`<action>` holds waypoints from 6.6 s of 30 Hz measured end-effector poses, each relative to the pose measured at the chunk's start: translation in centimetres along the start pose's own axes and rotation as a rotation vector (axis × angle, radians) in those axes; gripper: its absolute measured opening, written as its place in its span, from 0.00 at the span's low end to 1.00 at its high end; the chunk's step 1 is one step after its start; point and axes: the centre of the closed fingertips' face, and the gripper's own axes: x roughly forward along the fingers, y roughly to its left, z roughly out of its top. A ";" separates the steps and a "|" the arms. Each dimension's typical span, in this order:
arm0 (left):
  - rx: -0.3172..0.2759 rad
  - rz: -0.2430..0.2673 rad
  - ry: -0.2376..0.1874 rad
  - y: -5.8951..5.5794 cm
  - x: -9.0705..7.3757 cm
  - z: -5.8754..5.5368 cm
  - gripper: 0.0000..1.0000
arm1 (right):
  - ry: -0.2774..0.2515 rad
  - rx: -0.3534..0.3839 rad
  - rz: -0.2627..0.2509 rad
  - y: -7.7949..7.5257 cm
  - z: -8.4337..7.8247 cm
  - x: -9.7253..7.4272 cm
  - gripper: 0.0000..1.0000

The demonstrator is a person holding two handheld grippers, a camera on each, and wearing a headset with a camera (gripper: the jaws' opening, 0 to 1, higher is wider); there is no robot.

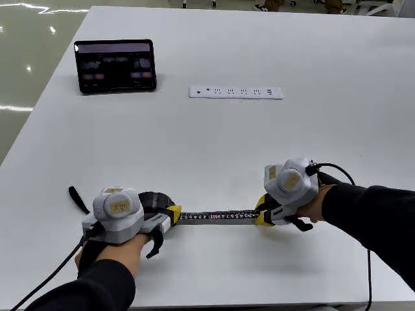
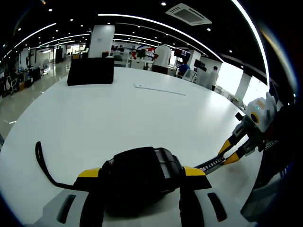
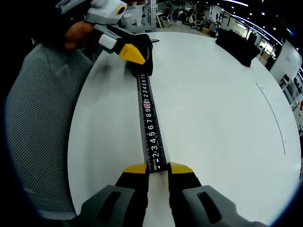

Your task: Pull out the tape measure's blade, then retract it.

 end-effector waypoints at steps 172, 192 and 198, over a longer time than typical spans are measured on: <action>-0.038 -0.025 -0.002 0.2 0.0 0.0 0.60 | -0.146 0.025 0.015 0.8 6.6 3.5 0.11; -0.051 -0.026 -0.005 0.2 -0.1 0.0 0.60 | -0.165 0.033 0.011 0.8 7.5 3.9 0.11; -0.050 -0.033 -0.004 0.1 -0.2 0.0 0.60 | -0.172 0.030 0.014 0.7 7.8 4.1 0.11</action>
